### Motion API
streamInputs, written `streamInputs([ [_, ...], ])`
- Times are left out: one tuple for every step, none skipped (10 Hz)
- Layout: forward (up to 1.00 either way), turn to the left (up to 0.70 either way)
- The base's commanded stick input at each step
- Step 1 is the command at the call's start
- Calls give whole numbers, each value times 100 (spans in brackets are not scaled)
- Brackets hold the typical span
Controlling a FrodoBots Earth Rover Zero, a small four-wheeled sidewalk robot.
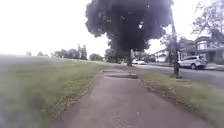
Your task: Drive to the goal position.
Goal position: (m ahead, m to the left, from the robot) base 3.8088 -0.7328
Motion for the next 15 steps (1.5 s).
streamInputs([
  [70, 0],
  [70, 0],
  [70, 0],
  [70, 0],
  [70, 0],
  [70, 0],
  [70, 0],
  [70, 0],
  [70, 0],
  [70, 0],
  [70, 0],
  [70, 0],
  [70, 0],
  [70, 0],
  [70, 0],
])
